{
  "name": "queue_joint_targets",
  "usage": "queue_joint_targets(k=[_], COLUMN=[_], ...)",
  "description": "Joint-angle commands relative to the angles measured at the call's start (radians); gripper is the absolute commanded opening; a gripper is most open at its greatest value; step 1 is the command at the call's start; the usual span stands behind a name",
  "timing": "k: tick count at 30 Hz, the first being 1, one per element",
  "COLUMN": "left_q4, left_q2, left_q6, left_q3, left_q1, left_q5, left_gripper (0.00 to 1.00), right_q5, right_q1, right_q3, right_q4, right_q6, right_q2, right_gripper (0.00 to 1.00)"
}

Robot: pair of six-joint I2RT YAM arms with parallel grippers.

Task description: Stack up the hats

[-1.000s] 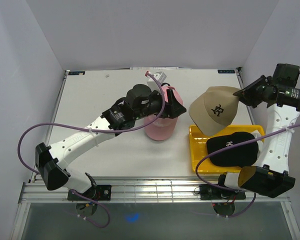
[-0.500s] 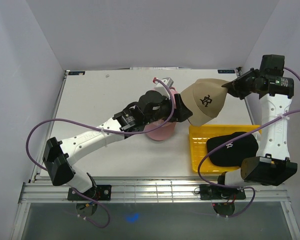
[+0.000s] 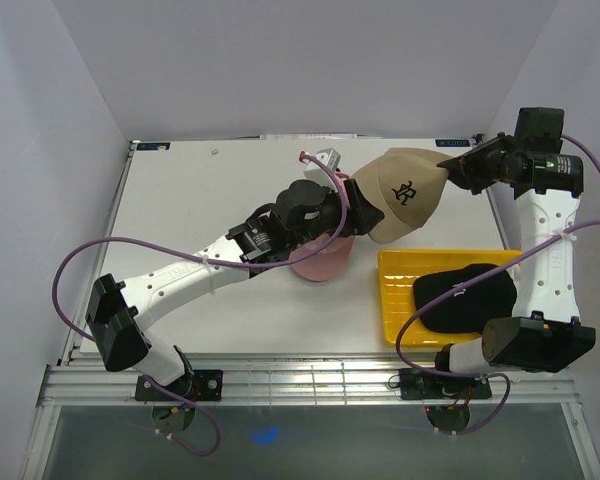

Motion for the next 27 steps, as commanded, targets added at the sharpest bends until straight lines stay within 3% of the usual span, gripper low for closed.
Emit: queue_joint_targets(k=[1, 5, 9, 12, 13, 16, 17, 19, 20, 23, 25, 27], left_q4=[0.039, 0.039, 0.016, -0.058, -0.072, -0.118, -0.135, -0.203, -0.219, -0.279, -0.281, -0.267], left_q2=[0.010, 0.022, 0.030, 0.054, 0.059, 0.045, 0.038, 0.030, 0.022, 0.018, -0.002, -0.025], left_q6=[-0.005, -0.013, -0.022, -0.022, -0.025, -0.059, -0.071, -0.101, -0.114, -0.204, -0.267, -0.351], left_q3=[0.025, 0.042, 0.071, 0.141, 0.155, 0.198, 0.216, 0.294, 0.346, 0.417, 0.439, 0.436], left_q1=[-0.007, -0.007, -0.007, -0.007, -0.006, 0.006, 0.011, 0.023, 0.029, 0.100, 0.153, 0.181], left_q5=[-0.032, -0.036, -0.047, -0.053, -0.058, -0.049, -0.047, -0.064, -0.063, -0.002, 0.020, 0.031], left_gripper=[0.71, 0.59, 0.28, 0.13, 0.00, 0.00, 0.00, 0.00, 0.00, 0.00, 0.00, 0.00], right_q5=[-0.020, -0.026, -0.027, -0.018, -0.015, -0.014, -0.062, -0.093, -0.107, -0.066, -0.032, 0.017], right_q1=[0.009, 0.016, 0.033, 0.061, 0.068, 0.088, 0.090, 0.090, 0.090, 0.089, 0.088, 0.088], right_q3=[-0.038, -0.075, -0.098, -0.096, -0.095, -0.092, -0.105, -0.148, -0.153, -0.118, -0.083, -0.066], right_q4=[0.066, 0.086, 0.107, 0.115, 0.117, 0.141, 0.234, 0.305, 0.359, 0.371, 0.377, 0.382], right_q6=[0.060, 0.091, 0.111, 0.110, 0.097, 0.018, -0.019, -0.105, -0.136, -0.221, -0.245, -0.272], right_q2=[-0.060, -0.082, -0.100, -0.102, -0.100, -0.094, -0.097, -0.107, -0.105, -0.090, -0.073, -0.065], right_gripper=[0.08, 0.08, 0.08, 0.08, 0.08, 0.09, 0.12, 0.38, 0.66, 0.98, 0.90, 0.89])
